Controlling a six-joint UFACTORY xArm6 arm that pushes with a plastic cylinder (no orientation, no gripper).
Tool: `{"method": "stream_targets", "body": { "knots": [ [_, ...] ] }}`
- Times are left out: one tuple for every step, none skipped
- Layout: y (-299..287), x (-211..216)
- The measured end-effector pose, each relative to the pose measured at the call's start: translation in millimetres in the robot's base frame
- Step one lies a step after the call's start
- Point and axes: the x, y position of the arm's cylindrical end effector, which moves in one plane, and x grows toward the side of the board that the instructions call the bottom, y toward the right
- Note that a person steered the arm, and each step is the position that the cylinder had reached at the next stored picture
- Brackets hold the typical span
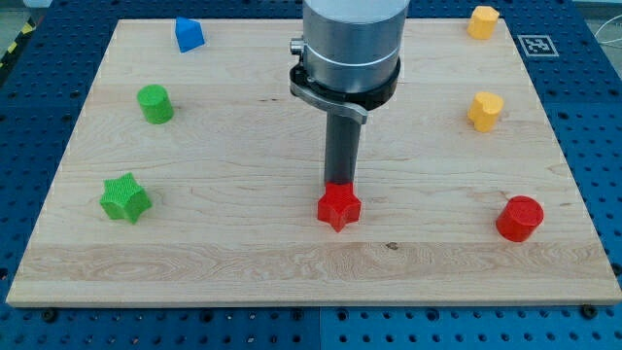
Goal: Point your arm to green star
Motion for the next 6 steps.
{"method": "stream_targets", "body": {
  "knots": [
    [0,18],
    [-12,14],
    [-44,1],
    [-81,-7],
    [-123,-15],
    [-160,-26]
  ]
}}
